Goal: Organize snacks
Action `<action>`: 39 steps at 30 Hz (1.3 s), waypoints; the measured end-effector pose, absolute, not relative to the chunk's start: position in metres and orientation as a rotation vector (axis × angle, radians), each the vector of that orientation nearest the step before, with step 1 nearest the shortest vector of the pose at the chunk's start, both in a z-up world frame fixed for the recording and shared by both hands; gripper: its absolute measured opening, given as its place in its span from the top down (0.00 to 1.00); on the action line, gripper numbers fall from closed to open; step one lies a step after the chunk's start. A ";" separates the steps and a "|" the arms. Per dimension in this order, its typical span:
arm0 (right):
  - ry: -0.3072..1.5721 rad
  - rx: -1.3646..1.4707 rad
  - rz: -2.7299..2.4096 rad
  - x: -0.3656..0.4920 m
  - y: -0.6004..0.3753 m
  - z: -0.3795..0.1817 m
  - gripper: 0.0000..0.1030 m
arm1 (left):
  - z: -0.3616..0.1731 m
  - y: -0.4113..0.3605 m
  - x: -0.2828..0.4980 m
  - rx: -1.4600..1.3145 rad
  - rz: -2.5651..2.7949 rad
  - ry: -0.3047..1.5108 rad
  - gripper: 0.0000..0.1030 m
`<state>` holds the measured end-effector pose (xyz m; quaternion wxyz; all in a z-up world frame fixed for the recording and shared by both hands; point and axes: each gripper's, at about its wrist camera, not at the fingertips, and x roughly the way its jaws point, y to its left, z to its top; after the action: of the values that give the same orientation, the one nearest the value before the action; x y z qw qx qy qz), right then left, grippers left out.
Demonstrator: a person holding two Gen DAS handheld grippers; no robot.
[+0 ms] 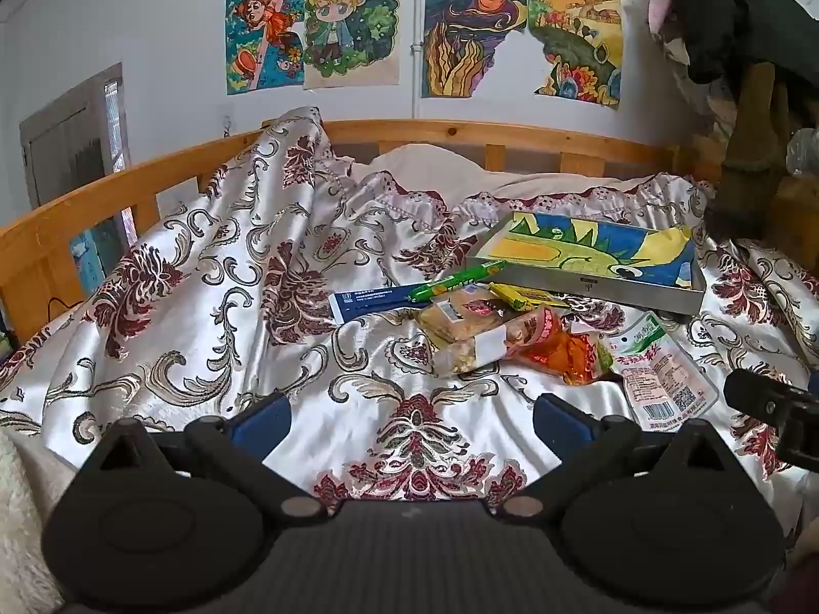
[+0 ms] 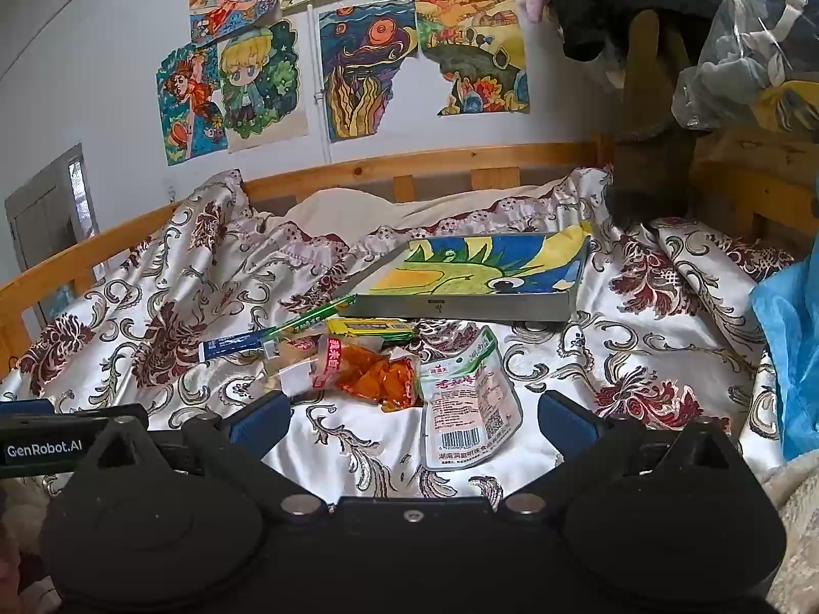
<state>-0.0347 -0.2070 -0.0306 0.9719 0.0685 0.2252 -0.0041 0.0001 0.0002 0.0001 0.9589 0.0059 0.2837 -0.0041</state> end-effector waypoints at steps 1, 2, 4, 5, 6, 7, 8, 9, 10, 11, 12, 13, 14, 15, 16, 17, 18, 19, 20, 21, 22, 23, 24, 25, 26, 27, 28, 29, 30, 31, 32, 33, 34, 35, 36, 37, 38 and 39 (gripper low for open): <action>0.461 0.137 -0.009 -0.034 -0.207 -0.031 0.01 | 0.000 0.000 0.000 0.012 -0.008 0.576 0.00; 0.462 0.138 -0.009 -0.034 -0.207 -0.031 0.01 | 0.000 0.000 0.000 0.012 -0.007 0.575 0.00; 0.461 0.138 -0.009 -0.035 -0.207 -0.031 0.01 | 0.000 0.000 0.000 0.014 -0.007 0.575 0.00; 0.460 0.138 -0.009 -0.034 -0.207 -0.031 0.01 | 0.000 0.000 0.000 0.015 -0.008 0.576 0.00; 0.460 0.137 -0.009 -0.035 -0.207 -0.031 0.01 | 0.000 0.000 0.001 0.016 -0.008 0.577 0.00; 0.460 0.137 -0.009 -0.035 -0.207 -0.031 0.01 | 0.000 0.000 0.000 0.011 -0.009 0.575 0.00; 0.460 0.138 -0.009 -0.035 -0.207 -0.031 0.01 | 0.000 0.000 0.000 0.012 -0.010 0.575 0.00; 0.459 0.137 -0.009 -0.035 -0.207 -0.031 0.01 | 0.000 0.000 0.000 0.012 -0.010 0.577 0.00; 0.459 0.137 -0.009 -0.035 -0.207 -0.031 0.01 | 0.000 0.000 0.000 0.012 -0.010 0.579 0.00; 0.459 0.137 -0.009 -0.035 -0.207 -0.031 0.01 | 0.000 0.001 0.000 0.010 -0.011 0.581 0.00; 0.460 0.137 -0.008 -0.035 -0.207 -0.031 0.01 | 0.000 0.001 0.000 0.009 -0.012 0.582 0.00; 0.459 0.137 -0.008 -0.035 -0.207 -0.031 0.01 | 0.000 0.001 0.000 0.009 -0.012 0.583 0.00; 0.460 0.137 -0.008 -0.035 -0.207 -0.031 0.01 | 0.001 0.000 0.002 0.009 -0.011 0.584 0.00; 0.459 0.137 -0.008 -0.035 -0.207 -0.032 0.01 | 0.001 0.000 0.002 0.009 -0.011 0.584 0.00; 0.459 0.137 -0.009 -0.035 -0.207 -0.032 0.01 | 0.001 0.000 0.002 0.009 -0.012 0.584 0.00; 0.459 0.137 -0.009 -0.035 -0.207 -0.032 0.01 | 0.001 0.000 0.002 0.009 -0.012 0.584 0.00; 0.459 0.137 -0.009 -0.035 -0.207 -0.032 0.01 | 0.000 0.000 0.002 0.009 -0.013 0.583 0.00; 0.459 0.136 -0.008 -0.035 -0.207 -0.032 0.00 | 0.000 0.000 0.002 0.009 -0.013 0.583 0.00; 0.459 0.136 -0.009 -0.035 -0.207 -0.032 0.01 | 0.000 0.000 0.002 0.009 -0.013 0.584 0.00; 0.459 0.136 -0.009 -0.035 -0.207 -0.032 0.01 | 0.000 0.000 0.002 0.008 -0.013 0.584 0.00; 0.459 0.136 -0.008 -0.035 -0.207 -0.032 0.01 | 0.000 0.000 0.002 0.008 -0.012 0.584 0.00; 0.459 0.136 -0.009 -0.035 -0.207 -0.032 0.01 | 0.000 0.000 0.002 0.008 -0.012 0.584 0.00; 0.458 0.136 -0.009 -0.035 -0.207 -0.031 0.01 | 0.000 0.000 0.002 0.008 -0.011 0.583 0.00; 0.458 0.136 -0.008 -0.035 -0.207 -0.032 0.01 | 0.000 0.002 0.001 0.008 -0.012 0.583 0.00; 0.459 0.136 -0.008 -0.035 -0.207 -0.032 0.01 | 0.000 0.002 0.001 0.008 -0.012 0.583 0.00; 0.458 0.136 -0.008 -0.035 -0.207 -0.032 0.01 | 0.000 0.002 0.001 0.009 -0.012 0.584 0.00; 0.458 0.135 -0.008 -0.035 -0.207 -0.032 0.01 | 0.000 0.002 0.001 0.009 -0.011 0.584 0.00; 0.458 0.135 -0.008 -0.035 -0.207 -0.032 0.01 | 0.000 0.002 0.001 0.008 -0.012 0.583 0.00; 0.458 0.135 -0.009 -0.035 -0.207 -0.032 0.01 | 0.000 0.001 0.001 0.008 -0.012 0.583 0.00; 0.458 0.135 -0.009 -0.035 -0.207 -0.032 0.01 | 0.000 0.002 0.001 0.008 -0.012 0.583 0.00; 0.458 0.135 -0.009 -0.035 -0.207 -0.032 0.01 | 0.000 0.002 0.001 0.009 -0.011 0.583 0.00; 0.458 0.135 -0.008 -0.035 -0.207 -0.032 0.01 | 0.000 0.001 0.001 0.008 -0.011 0.584 0.00; 0.458 0.135 -0.008 -0.035 -0.207 -0.032 0.01 | 0.000 0.001 0.001 0.008 -0.012 0.583 0.00; 0.458 0.135 -0.008 -0.035 -0.207 -0.032 0.01 | 0.000 0.001 0.001 0.008 -0.011 0.583 0.00; 0.458 0.135 -0.009 -0.035 -0.207 -0.032 0.01 | 0.000 0.001 0.001 0.009 -0.011 0.583 0.00; 0.457 0.134 -0.009 -0.035 -0.207 -0.032 0.01 | 0.000 0.001 0.001 0.008 -0.011 0.584 0.00; 0.457 0.134 -0.008 -0.035 -0.207 -0.032 0.01 | 0.000 0.002 0.001 0.008 -0.011 0.583 0.00; 0.457 0.135 -0.008 -0.035 -0.207 -0.032 0.01 | 0.000 0.001 0.001 0.008 -0.011 0.583 0.00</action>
<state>-0.0352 -0.2070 -0.0318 0.9717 0.0666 0.2266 -0.0041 0.0008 0.0013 0.0001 0.9578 0.0040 0.2875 -0.0055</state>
